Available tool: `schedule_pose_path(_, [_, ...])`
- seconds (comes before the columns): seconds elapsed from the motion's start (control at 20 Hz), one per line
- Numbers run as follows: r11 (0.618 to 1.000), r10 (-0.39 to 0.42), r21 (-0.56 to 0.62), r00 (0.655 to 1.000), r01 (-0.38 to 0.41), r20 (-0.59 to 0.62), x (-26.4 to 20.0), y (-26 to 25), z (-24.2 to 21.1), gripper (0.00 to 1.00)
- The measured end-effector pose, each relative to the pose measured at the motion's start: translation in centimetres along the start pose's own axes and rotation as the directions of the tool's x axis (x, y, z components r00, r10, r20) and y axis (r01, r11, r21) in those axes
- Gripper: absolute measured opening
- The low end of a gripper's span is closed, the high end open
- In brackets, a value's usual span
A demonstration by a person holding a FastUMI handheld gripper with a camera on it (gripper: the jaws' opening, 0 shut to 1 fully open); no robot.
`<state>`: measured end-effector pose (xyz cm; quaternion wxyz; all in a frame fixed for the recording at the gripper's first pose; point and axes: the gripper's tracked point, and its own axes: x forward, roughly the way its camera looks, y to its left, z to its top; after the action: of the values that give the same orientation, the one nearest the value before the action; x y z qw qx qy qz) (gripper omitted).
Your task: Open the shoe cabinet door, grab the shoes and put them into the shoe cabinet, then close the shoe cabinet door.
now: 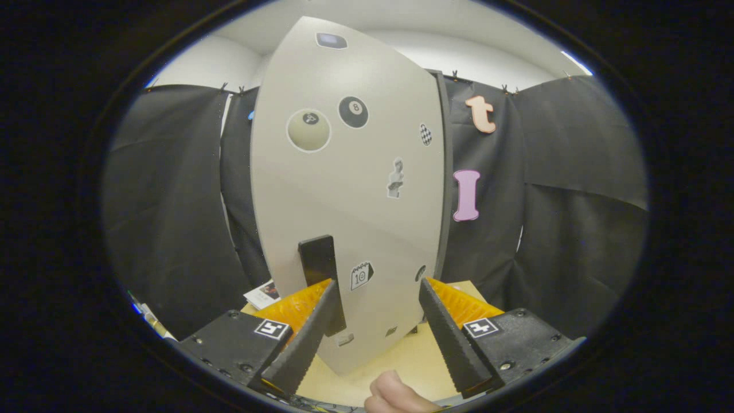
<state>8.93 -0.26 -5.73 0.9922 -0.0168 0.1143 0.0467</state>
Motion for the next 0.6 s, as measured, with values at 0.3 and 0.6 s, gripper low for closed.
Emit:
schedule_pose_path(0.3, [0.998, 0.052, -0.035, 0.999, -0.052, 0.0, 3.5, 5.4, 1.2, 0.96])
schedule_pose_path(0.6, [0.996, 0.045, -0.08, 0.998, -0.041, 0.041, 5.0, 7.6, 2.7, 0.96])
